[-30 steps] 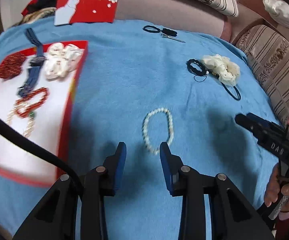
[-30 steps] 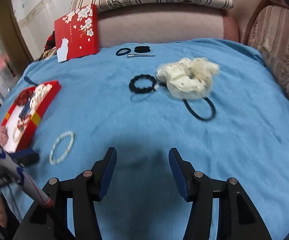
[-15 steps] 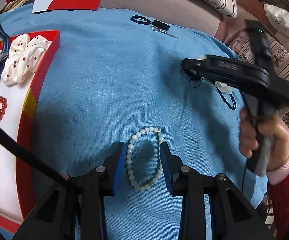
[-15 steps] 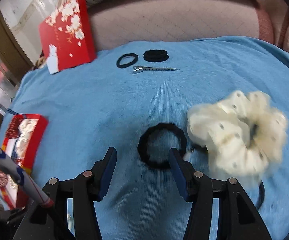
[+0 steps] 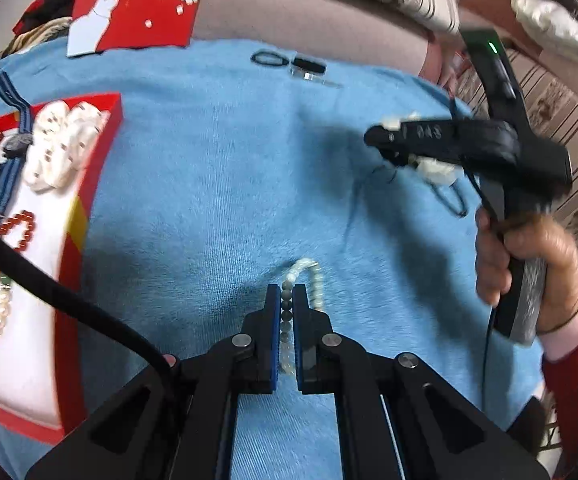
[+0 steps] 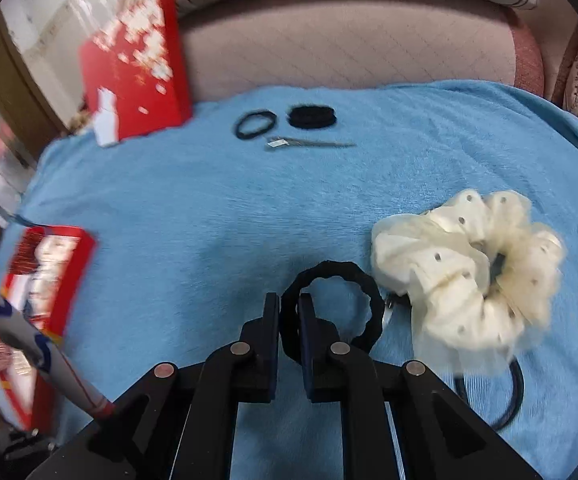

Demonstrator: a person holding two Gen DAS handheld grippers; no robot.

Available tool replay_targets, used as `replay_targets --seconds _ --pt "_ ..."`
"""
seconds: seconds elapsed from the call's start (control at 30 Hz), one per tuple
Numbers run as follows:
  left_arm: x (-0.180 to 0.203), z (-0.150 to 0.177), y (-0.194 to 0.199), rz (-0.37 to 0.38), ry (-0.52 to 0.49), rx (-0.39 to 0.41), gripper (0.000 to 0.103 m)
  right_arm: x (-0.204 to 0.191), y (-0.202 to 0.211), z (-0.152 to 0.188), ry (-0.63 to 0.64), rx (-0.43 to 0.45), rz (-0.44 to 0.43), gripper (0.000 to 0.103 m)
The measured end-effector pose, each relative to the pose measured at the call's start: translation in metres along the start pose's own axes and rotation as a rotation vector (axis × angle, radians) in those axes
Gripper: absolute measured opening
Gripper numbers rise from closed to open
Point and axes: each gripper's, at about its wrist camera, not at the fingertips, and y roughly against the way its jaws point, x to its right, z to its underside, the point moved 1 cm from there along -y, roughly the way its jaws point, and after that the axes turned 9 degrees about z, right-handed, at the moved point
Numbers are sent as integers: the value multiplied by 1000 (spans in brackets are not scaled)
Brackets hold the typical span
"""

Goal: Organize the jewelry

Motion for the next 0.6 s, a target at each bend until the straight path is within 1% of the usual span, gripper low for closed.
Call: replay_targets --seconds 0.13,0.3,0.47,0.6 --pt "6 -2 36 27 2 50 5 -4 36 10 -18 28 -76 10" --pt "2 -5 84 43 33 107 5 -24 73 23 -16 46 -144 10" --pt "-26 -2 125 8 93 146 5 -63 98 42 36 50 -208 10" --pt "-59 8 147 -18 163 158 5 -102 106 54 91 42 -261 10"
